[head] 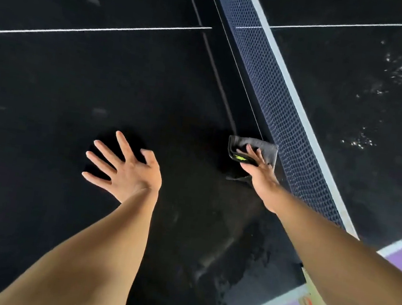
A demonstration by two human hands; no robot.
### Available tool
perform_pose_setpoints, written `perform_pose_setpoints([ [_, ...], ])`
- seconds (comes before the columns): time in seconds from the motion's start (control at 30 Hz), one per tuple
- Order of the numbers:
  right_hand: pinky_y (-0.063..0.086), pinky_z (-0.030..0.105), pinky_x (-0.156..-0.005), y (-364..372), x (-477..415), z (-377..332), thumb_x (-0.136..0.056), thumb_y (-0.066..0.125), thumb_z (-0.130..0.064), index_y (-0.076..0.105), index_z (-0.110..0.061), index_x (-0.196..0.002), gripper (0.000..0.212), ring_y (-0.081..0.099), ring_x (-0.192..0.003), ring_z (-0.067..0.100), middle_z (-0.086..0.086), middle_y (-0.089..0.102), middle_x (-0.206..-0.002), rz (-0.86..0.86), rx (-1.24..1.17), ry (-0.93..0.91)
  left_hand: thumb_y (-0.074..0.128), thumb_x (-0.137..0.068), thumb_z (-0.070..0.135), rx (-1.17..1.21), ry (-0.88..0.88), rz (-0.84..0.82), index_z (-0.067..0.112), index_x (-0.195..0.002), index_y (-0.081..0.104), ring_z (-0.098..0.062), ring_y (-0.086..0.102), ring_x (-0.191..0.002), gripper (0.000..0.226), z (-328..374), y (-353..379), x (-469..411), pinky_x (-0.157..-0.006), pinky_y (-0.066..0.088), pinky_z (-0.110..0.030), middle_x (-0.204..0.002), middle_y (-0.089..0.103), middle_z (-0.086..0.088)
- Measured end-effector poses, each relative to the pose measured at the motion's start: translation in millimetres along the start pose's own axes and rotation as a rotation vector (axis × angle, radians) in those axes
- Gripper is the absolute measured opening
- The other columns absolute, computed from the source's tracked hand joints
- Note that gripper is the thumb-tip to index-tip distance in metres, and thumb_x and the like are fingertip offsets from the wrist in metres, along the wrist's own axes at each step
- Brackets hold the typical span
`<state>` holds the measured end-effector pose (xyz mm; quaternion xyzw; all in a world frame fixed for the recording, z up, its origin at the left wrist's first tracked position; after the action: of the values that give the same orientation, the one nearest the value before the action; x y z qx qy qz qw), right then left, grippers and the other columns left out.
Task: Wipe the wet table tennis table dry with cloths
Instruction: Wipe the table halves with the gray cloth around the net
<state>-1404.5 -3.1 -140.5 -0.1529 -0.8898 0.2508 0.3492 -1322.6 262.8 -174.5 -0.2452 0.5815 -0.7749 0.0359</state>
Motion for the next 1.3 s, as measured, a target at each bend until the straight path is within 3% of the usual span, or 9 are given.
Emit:
perform_pose_setpoints([
  [0.17,0.000,0.044,-0.125,12.9,112.8,70.8,-0.097,0.056,-0.029,0.041,-0.083,-0.105,0.057,-0.002,-0.148,0.003,-0.028,0.010,-0.147,0.059,-0.167,0.026,0.011,-0.095,0.053,0.025,0.028,-0.031,0.035,-0.160,-0.004,-0.039,-0.017,-0.152,0.069,-1.0,-4.2,1.4,-0.116,-0.010,-0.070,-0.167,-0.012,-0.015],
  [0.27,0.001,0.041,-0.125,26.7,183.3,120.8,-0.098,0.055,-0.015,0.040,-0.056,-0.129,0.054,-0.002,-0.144,-0.005,-0.028,0.014,-0.149,0.070,-0.233,0.099,0.011,-0.095,0.052,0.044,0.043,-0.056,0.035,-0.160,-0.005,-0.040,-0.018,-0.152,0.069,-0.9,-8.1,3.1,-0.115,-0.010,-0.071,-0.167,-0.013,-0.015],
  [0.43,0.059,0.050,-0.084,29.4,265.8,183.6,-0.099,0.044,0.007,0.066,-0.002,-0.118,0.031,0.040,-0.138,0.031,-0.002,0.061,-0.135,0.178,-0.717,0.302,0.013,-0.093,0.052,0.078,0.040,-0.084,0.034,-0.160,-0.003,-0.040,-0.017,-0.152,0.071,1.2,-13.7,5.6,-0.115,-0.011,-0.071,-0.167,-0.012,-0.016],
  [0.5,0.056,0.056,-0.087,26.2,281.0,201.8,-0.105,0.042,-0.012,0.067,0.008,-0.111,0.033,0.041,-0.134,0.045,0.016,0.069,-0.119,0.250,-0.748,0.314,0.014,-0.093,0.052,0.083,0.040,-0.087,0.034,-0.160,-0.002,-0.040,-0.018,-0.152,0.072,2.4,-15.1,6.1,-0.115,-0.012,-0.070,-0.167,-0.012,-0.016],
  [0.57,0.052,0.071,-0.074,14.2,294.9,208.1,-0.083,0.065,-0.062,0.071,-0.003,-0.100,0.062,0.058,-0.100,0.049,0.027,0.069,-0.102,0.436,-0.549,0.473,0.015,-0.093,0.052,0.087,0.031,-0.092,0.035,-0.160,-0.002,-0.040,-0.018,-0.152,0.072,3.4,-15.1,6.5,-0.115,-0.013,-0.070,-0.167,-0.012,-0.015],
  [0.67,0.050,0.056,-0.059,0.4,303.2,113.1,-0.099,0.056,-0.032,0.067,0.002,-0.103,0.035,0.054,-0.063,0.032,0.020,0.067,-0.074,0.539,-0.491,0.501,0.014,-0.092,0.052,0.068,0.024,-0.082,0.035,-0.160,-0.003,-0.039,-0.018,-0.152,0.072,4.3,-13.3,5.1,-0.115,-0.012,-0.070,-0.167,-0.013,-0.015],
  [0.83,0.049,0.044,-0.085,-14.5,245.5,22.4,-0.101,0.054,-0.026,0.063,-0.023,-0.088,0.016,0.060,-0.094,0.030,0.013,0.067,-0.100,0.657,-0.542,0.379,0.016,-0.093,0.055,0.032,-0.010,-0.060,0.037,-0.160,-0.003,-0.037,-0.017,-0.153,0.072,6.0,-10.0,3.0,-0.116,-0.010,-0.068,-0.168,-0.013,-0.013],
  [1.07,0.042,0.027,-0.065,-29.5,80.3,-76.7,-0.102,0.049,-0.030,0.065,-0.025,-0.104,0.017,0.061,-0.083,0.019,-0.006,0.064,-0.077,0.475,-0.333,0.011,0.017,-0.093,0.052,0.022,-0.029,-0.042,0.038,-0.160,-0.004,-0.036,-0.017,-0.153,0.071,8.3,-7.6,1.4,-0.117,-0.010,-0.067,-0.168,-0.013,-0.011],
  [1.3,0.039,0.002,-0.060,-43.8,-98.8,-180.6,-0.100,0.048,-0.025,0.053,-0.033,-0.140,0.041,0.051,-0.069,-0.010,-0.011,0.054,-0.139,0.120,0.095,-0.427,0.018,-0.093,0.053,0.021,-0.054,0.025,0.042,-0.159,-0.002,-0.034,-0.015,-0.154,0.070,5.5,4.9,-3.2,-0.118,-0.009,-0.067,-0.169,-0.009,-0.009],
])
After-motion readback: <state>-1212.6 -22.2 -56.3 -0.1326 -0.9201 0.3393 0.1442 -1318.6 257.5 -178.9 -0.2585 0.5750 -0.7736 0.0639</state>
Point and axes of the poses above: each hand's wrist, its own x-axis away from the middle knuckle, its own y-axis out of the palm, z = x × y, the point moved 1 cm from there along -x, towards the middle knuckle
